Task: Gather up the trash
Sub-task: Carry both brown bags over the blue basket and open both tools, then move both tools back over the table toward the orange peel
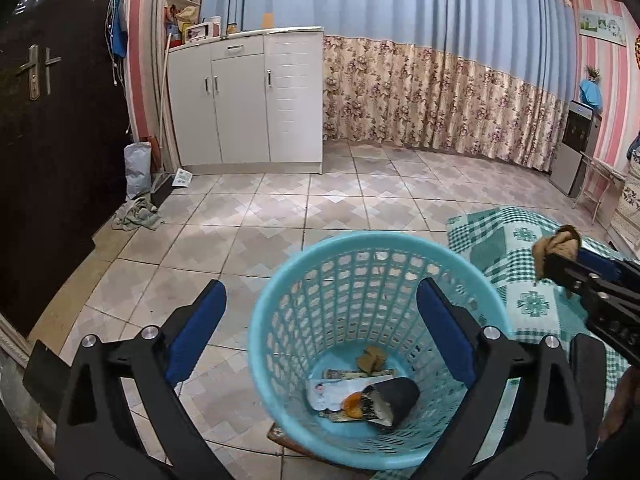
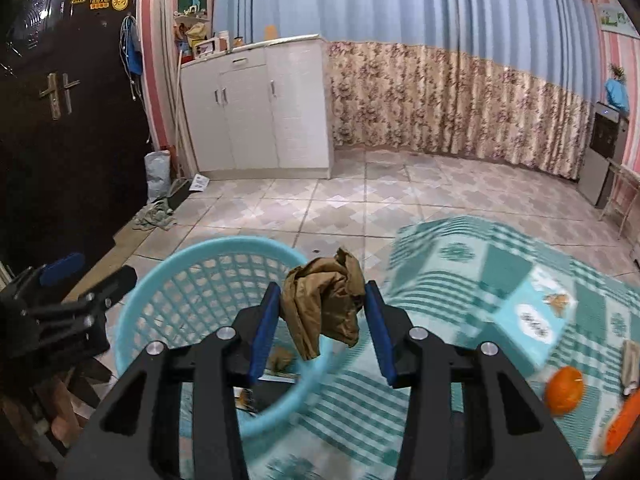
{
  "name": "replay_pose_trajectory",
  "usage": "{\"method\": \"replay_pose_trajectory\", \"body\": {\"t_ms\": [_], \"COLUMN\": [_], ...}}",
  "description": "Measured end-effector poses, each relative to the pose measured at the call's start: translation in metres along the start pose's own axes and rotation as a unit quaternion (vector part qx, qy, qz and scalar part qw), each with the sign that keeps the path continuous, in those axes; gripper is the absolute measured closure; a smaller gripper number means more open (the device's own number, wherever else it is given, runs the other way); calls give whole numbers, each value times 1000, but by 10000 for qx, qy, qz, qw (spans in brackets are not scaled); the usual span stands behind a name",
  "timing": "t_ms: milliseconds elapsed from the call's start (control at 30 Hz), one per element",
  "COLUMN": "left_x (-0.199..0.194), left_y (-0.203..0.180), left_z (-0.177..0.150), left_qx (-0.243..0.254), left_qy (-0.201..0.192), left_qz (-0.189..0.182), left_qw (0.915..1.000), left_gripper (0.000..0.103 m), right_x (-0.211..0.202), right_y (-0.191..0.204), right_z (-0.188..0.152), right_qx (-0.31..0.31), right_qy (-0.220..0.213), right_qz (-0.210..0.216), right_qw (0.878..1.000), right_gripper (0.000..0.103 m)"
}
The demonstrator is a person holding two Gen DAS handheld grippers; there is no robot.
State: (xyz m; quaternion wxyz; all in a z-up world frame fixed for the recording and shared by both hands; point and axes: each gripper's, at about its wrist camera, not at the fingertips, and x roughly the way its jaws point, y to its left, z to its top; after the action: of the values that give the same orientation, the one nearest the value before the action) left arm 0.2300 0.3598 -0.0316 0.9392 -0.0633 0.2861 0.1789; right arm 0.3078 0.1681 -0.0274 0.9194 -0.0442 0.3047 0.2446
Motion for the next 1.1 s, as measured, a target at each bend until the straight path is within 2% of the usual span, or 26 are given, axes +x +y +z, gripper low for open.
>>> {"method": "replay_pose_trajectory", "body": {"t_ms": [300,400,433,467,600,667,933,1100], "left_x": [6,6,6,5,1,-2,-27,-48], "left_y": [30,34,34,35,32,27,-7,-53], "left_z": [-3,-3,-3,-2,1,3,14,19], "left_qx": [-197,-256,-279,-297,-298,-279,-158,-109], "left_qy": [118,136,138,144,135,115,8,-102], "left_qz": [156,167,164,166,195,202,54,-306], "left_qw": [9996,9994,9994,9993,9993,9993,9999,9994], "left_gripper": [10,10,10,10,10,9,7,5], "right_x": [39,40,39,36,24,15,-43,-85], "right_y": [28,25,23,21,9,1,-50,-106], "right_z": [-8,-9,-8,-7,-5,-5,-12,-27], "right_qx": [-188,-161,-150,-152,-243,-255,-145,23], "right_qy": [455,484,461,432,340,289,-84,-238], "right_qz": [152,287,300,289,197,132,-122,-496], "right_qw": [9987,9983,9984,9985,9989,9992,9998,9985], "right_gripper": [58,47,38,34,29,17,13,13]}}
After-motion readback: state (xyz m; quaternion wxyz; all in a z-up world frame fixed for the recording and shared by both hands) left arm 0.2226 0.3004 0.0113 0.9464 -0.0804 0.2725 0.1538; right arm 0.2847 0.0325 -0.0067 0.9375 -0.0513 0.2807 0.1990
